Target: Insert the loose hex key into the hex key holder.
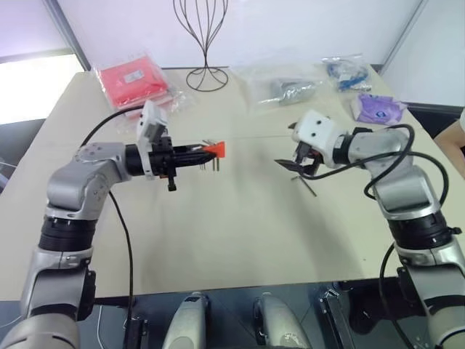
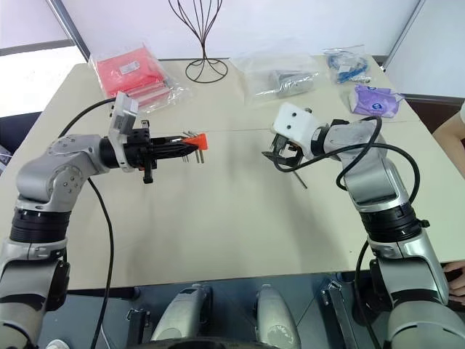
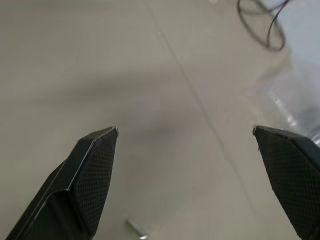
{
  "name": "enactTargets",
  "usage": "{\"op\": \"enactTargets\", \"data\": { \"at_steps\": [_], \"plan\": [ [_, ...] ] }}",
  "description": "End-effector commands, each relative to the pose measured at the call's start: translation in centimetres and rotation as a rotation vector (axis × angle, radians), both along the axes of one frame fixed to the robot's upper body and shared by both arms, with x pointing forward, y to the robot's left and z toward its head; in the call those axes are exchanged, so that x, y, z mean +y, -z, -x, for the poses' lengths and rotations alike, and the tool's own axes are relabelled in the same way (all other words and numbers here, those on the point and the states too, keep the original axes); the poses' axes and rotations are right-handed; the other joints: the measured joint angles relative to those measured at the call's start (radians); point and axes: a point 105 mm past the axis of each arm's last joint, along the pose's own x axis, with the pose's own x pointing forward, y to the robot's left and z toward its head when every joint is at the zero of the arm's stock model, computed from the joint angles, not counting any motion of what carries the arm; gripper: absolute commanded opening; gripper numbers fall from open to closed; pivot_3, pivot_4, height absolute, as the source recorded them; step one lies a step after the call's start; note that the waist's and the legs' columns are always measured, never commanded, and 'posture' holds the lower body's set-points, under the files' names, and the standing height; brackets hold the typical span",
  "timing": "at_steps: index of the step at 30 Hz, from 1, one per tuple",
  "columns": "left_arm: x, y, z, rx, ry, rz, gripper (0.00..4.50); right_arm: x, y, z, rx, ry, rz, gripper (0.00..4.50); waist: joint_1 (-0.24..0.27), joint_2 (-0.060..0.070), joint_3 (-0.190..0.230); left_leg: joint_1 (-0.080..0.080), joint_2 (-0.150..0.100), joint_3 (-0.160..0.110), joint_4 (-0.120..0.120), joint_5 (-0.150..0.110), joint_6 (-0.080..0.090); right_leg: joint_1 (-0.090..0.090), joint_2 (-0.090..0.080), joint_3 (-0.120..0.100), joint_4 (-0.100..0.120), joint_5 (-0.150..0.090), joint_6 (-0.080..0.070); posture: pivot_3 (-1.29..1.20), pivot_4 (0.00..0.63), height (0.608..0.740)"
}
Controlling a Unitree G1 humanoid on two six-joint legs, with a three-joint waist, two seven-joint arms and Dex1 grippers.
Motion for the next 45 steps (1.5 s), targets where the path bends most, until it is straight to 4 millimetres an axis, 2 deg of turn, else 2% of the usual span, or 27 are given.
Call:
{"op": "enactTargets", "data": {
  "at_steps": [1, 4, 10, 16, 23, 26, 33, 38, 40, 42, 45],
  "plan": [
    [0.1, -1.1, 0.6, -0.076, 0.000, -0.007, 0.00, -0.4, -1.0, 0.8, 0.107, 0.088, -0.058, 4.48, 0.000, 0.000, 0.000, 0.000, 0.000, 0.000, 0.000, 0.000, 0.000, 0.000, 0.000, 0.000, 0.000, 0.000, 0.000, 0.00, 0.150, 0.740],
    [0.0, -1.0, 0.6, -0.079, -0.002, -0.008, 0.00, -1.2, -0.3, 0.5, 0.163, 0.160, -0.058, 4.48, 0.002, 0.000, 0.000, -0.001, 0.000, 0.000, 0.001, 0.000, 0.000, 0.000, -0.001, 0.000, 0.000, 0.000, 0.000, 0.00, 0.150, 0.740],
    [0.1, -0.9, 0.8, -0.082, -0.009, -0.011, 0.00, -2.8, 3.0, 0.4, 0.375, 0.318, -0.046, 4.48, 0.002, 0.000, 0.000, -0.004, -0.001, 0.000, 0.001, 0.000, 0.000, -0.002, -0.001, 0.000, 0.000, 0.000, 0.000, 0.00, 0.150, 0.740],
    [0.2, -1.0, 0.9, -0.085, -0.022, -0.010, 0.00, -4.7, 6.0, -0.9, 0.472, 0.450, -0.051, 4.48, -0.001, 0.000, 0.000, -0.007, -0.001, 0.000, 0.002, 0.000, 0.000, -0.006, -0.001, 0.000, 0.000, 0.000, 0.000, 0.00, 0.150, 0.740],
    [0.2, -1.1, 1.1, -0.086, -0.031, -0.007, 0.00, -5.2, 7.3, -1.5, 0.520, 0.496, -0.053, 4.48, -0.003, 0.000, 0.000, -0.011, -0.001, 0.000, 0.002, 0.000, 0.000, -0.010, 0.000, 0.000, 0.000, 0.000, 0.001, 0.00, 0.150, 0.740],
    [0.3, -1.2, 1.1, -0.088, -0.036, -0.008, 0.00, -5.2, 7.7, -1.5, 0.546, 0.501, -0.056, 3.62, -0.003, 0.000, 0.000, -0.011, -0.001, 0.000, 0.003, 0.000, 0.000, -0.009, 0.000, -0.001, 0.000, 0.000, 0.001, 0.00, 0.150, 0.740],
    [0.4, -1.3, 1.0, -0.093, -0.047, -0.009, 0.00, -5.0, 8.0, -1.5, 0.571, 0.503, -0.043, 0.04, 0.000, 0.000, 0.000, -0.011, -0.001, 0.000, 0.004, 0.000, 0.000, -0.009, 0.000, -0.001, 0.001, 0.001, 0.001, 0.00, 0.150, 0.740],
    [0.4, -1.4, 0.9, -0.098, -0.049, -0.008, 0.00, -4.8, 8.0, -1.4, 0.573, 0.501, -0.043, 0.04, 0.000, 0.000, 0.000, -0.011, -0.001, 0.000, 0.004, 0.000, 0.000, -0.009, 0.000, -0.001, 0.001, 0.001, 0.001, 0.00, 0.150, 0.740],
    [0.4, -1.4, 0.9, -0.100, -0.047, -0.007, 0.00, -4.8, 7.4, -1.9, 0.489, 0.503, -0.081, 0.04, 0.000, 0.000, 0.000, -0.011, -0.001, 0.000, 0.004, 0.000, 0.000, -0.009, 0.000, -0.001, 0.001, 0.001, 0.001, 0.00, 0.150, 0.740],
    [0.3, -1.5, 0.9, -0.100, -0.047, -0.002, 0.00, -4.1, 5.3, -3.0, 0.301, 0.443, -0.176, 0.04, 0.000, -0.001, -0.001, -0.011, -0.001, 0.000, 0.004, 0.000, 0.000, -0.009, 0.000, -0.001, 0.000, 0.001, 0.001, 0.00, 0.150, 0.740],
    [0.2, -1.4, 0.8, -0.098, -0.043, 0.003, 0.00, -2.6, 1.1, -3.5, -0.012, 0.346, -0.323, 0.04, 0.000, 0.000, 0.000, -0.012, -0.001, 0.000, 0.003, 0.000, 0.000, -0.010, 0.000, -0.001, 0.001, 0.001, 0.001, 0.00, 0.150, 0.740]
  ]
}}
